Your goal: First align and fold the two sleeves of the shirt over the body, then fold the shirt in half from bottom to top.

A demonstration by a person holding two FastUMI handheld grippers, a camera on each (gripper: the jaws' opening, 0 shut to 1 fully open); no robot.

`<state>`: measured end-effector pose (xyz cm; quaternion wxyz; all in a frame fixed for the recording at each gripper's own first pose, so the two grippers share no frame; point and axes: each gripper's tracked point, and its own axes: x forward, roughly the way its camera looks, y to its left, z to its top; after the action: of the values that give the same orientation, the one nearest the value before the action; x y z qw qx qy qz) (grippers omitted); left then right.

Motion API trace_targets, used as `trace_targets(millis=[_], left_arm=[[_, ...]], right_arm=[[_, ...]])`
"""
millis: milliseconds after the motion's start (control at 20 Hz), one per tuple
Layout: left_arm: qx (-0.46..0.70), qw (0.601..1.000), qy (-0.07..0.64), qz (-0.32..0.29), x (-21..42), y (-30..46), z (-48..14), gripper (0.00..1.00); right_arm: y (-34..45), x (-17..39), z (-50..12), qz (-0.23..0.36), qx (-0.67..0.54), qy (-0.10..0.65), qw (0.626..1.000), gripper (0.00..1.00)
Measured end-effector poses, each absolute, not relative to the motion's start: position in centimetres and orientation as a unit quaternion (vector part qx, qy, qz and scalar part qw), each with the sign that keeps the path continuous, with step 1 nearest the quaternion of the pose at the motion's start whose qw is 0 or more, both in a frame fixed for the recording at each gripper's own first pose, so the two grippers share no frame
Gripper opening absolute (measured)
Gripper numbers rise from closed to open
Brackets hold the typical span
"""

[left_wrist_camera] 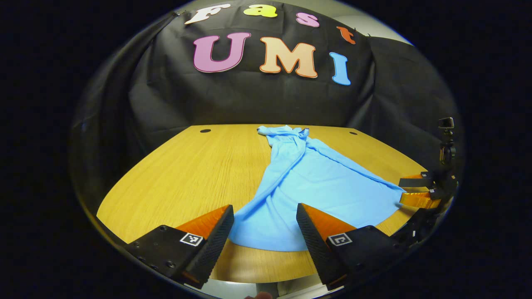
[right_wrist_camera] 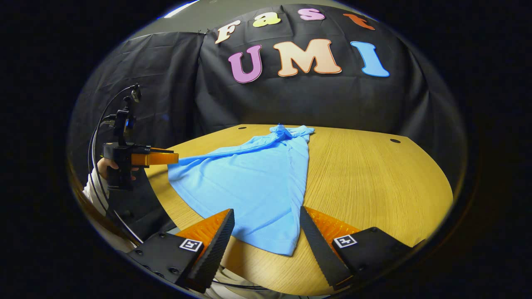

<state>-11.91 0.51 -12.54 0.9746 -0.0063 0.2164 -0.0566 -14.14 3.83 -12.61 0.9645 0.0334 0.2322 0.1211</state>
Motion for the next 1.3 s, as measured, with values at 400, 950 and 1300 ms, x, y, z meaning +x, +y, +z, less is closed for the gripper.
trace_targets(millis=[400, 950, 1300], left_arm=[[-0.005, 0.965, 0.258, -0.051, -12.2, 0.8, -15.1, 0.94], [0.017, 0.965, 0.251, -0.077, -11.6, -0.6, -15.5, 0.76], [0.046, 0.967, 0.232, -0.091, -11.0, -1.9, -15.7, 0.04]], right_arm=[[3.8, -14.0, -14.0, 0.117, 0.025, 0.246, 0.962, 0.98], [4.2, -13.3, -14.4, 0.116, 0.025, 0.253, 0.96, 0.88], [6.1, -13.3, -14.5, 0.144, 0.039, 0.26, 0.954, 0.27]])
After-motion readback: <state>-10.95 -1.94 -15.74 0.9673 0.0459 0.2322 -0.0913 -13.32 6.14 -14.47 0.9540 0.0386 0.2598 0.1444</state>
